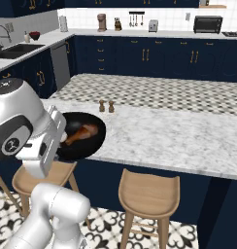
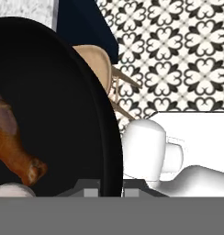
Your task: Pick the chicken drumstick and garlic from their plates and place them in the bowl. Then put the bowl in the fridge.
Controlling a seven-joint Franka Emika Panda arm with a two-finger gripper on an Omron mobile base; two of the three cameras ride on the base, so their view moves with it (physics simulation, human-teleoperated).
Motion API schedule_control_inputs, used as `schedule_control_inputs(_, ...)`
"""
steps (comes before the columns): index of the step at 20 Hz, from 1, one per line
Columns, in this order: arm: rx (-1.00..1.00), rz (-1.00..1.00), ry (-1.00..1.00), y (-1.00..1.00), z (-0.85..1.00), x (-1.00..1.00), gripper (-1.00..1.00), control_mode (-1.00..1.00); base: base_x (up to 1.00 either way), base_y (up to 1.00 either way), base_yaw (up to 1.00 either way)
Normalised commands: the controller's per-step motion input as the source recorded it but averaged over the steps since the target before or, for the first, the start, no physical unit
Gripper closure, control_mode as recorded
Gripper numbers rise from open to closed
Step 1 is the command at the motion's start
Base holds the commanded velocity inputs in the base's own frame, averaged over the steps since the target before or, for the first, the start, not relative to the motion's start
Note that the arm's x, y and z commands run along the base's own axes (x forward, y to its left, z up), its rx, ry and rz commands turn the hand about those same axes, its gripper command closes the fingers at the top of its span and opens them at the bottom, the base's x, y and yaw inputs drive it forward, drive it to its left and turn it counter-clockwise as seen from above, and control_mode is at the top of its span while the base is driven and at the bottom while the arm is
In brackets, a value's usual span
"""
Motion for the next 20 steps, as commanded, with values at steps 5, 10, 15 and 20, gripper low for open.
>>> schedule_control_inputs(5, 0.00, 0.00, 0.00, 0.02, 0.05, -0.19, 1.00, 1.00, -0.03, -0.33, 0.00)
schedule_control_inputs(10, 0.00, 0.00, 0.00, 0.00, 0.00, 0.00, 1.00, 1.00, -0.05, -0.98, -0.01)
schedule_control_inputs(15, 0.00, 0.00, 0.00, 0.00, 0.00, 0.00, 1.00, 1.00, -0.17, -1.00, -0.05)
schedule_control_inputs(20, 0.00, 0.00, 0.00, 0.00, 0.00, 0.00, 1.00, 1.00, -0.07, -1.00, -0.04)
